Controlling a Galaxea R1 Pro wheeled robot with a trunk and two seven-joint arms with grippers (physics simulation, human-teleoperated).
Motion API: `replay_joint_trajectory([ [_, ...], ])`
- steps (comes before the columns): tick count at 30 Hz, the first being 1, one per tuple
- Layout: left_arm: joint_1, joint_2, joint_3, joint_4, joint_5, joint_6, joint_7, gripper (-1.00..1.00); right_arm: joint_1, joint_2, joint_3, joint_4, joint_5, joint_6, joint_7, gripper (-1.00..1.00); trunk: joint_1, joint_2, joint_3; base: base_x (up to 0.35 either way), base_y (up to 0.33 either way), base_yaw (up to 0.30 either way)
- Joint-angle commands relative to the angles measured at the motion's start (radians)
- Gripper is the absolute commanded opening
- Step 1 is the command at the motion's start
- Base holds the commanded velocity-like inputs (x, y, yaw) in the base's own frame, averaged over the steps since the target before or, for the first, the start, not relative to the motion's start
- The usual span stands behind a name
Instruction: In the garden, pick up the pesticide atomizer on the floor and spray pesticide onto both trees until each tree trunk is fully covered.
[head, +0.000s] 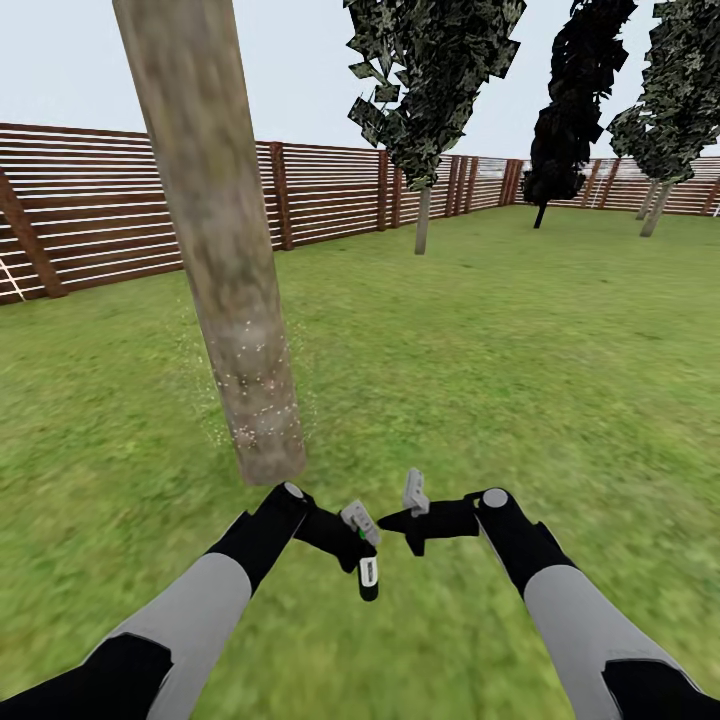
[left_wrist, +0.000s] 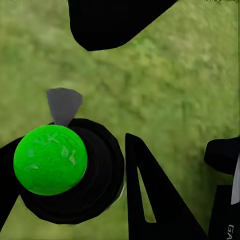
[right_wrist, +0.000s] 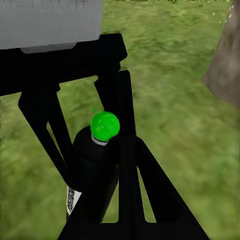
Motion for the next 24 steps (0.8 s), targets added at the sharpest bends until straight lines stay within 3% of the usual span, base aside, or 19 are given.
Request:
replay_joint_trajectory([
  [1,0.000,0.000,0.000,0.000,0.018,0.000,0.000,-1.00,0.000,0.001,0.000,0.000,0.000,0.000,0.000,-1.00,0.000,0.000,0.000,0.000,0.000,0.000],
  [5,0.000,0.000,0.000,0.000,0.059,0.000,0.026,-1.00,0.000,0.001,0.000,-0.001,0.000,0.000,0.000,-1.00,0.000,0.000,0.000,0.000,0.000,0.000],
  [19,0.000,-0.002,0.000,-0.001,0.063,0.000,0.027,-1.00,0.000,0.003,0.000,-0.001,0.001,0.000,0.002,-1.00,0.000,0.000,0.000,0.000,0.000,0.000],
  [20,0.000,-0.002,0.000,-0.001,0.068,0.000,0.026,-1.00,0.000,0.003,0.000,-0.001,0.001,0.000,0.002,-1.00,0.000,0.000,0.000,0.000,0.000,0.000],
  [22,0.000,-0.002,-0.002,0.000,0.113,0.000,0.026,-1.00,0.000,0.003,0.000,-0.001,0.001,0.000,0.002,-1.00,0.000,0.000,0.000,0.000,0.000,0.000],
  [24,0.000,-0.002,-0.003,0.000,0.127,0.000,0.026,-1.00,0.000,0.003,0.000,-0.001,0.001,0.000,0.002,-1.00,0.000,0.000,0.000,0.000,0.000,0.000],
])
